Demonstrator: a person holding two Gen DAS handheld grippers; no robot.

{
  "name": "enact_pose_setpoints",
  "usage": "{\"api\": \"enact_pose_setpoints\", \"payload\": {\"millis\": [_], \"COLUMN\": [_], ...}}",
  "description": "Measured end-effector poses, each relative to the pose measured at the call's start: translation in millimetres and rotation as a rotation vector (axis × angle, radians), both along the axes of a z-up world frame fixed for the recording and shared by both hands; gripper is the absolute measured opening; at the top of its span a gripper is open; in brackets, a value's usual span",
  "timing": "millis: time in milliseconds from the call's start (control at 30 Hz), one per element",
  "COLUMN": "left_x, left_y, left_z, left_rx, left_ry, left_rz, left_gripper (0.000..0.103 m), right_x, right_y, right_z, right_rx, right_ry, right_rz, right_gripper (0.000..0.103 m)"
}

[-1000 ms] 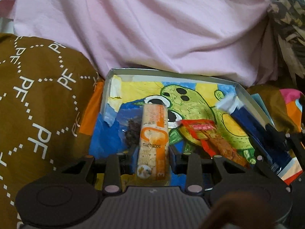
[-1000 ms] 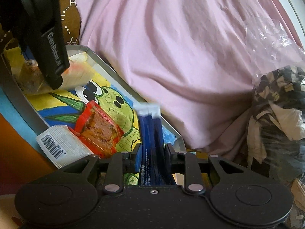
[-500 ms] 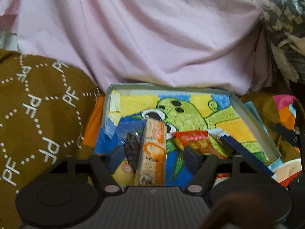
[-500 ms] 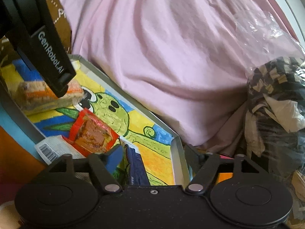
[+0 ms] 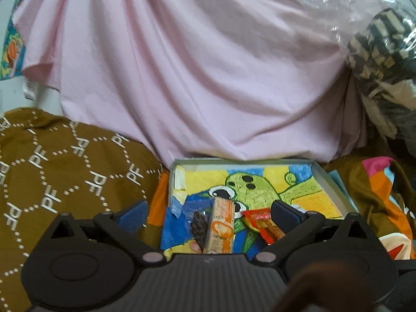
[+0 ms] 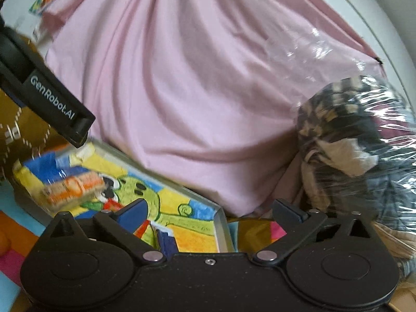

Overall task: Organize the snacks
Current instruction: 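Withdraw both tools from the tray back over the remaining snacks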

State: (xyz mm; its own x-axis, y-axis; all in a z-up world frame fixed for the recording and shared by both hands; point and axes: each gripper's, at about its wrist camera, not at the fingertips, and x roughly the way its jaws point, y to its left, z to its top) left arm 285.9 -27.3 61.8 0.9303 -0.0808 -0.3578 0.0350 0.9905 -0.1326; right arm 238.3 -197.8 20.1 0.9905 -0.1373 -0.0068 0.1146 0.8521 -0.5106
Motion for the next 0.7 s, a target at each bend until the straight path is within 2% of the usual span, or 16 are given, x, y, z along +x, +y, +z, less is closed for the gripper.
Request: {"api": "enact_pose_setpoints", "payload": {"millis": [433,700], "left_x": [-77.1,-119.9], "left_y": [11.4,18.7], "left_z": [17.4,10.8], "left_rx": [0.049,0.075], "left_ry": [-0.064,-0.038], "left_rz": [0.027,0.037], "left_gripper": [0.103,0.103], "right_x": [-83.4,-134.3], "right_y": [-5.8,-5.4], "right_z": [33.1,26.2], "right_rx": [0.198,0.25], "right_ry": [-0.079,-0.047], "right_rz": [0.086,0.118], "right_gripper": [0.102,0.102]}}
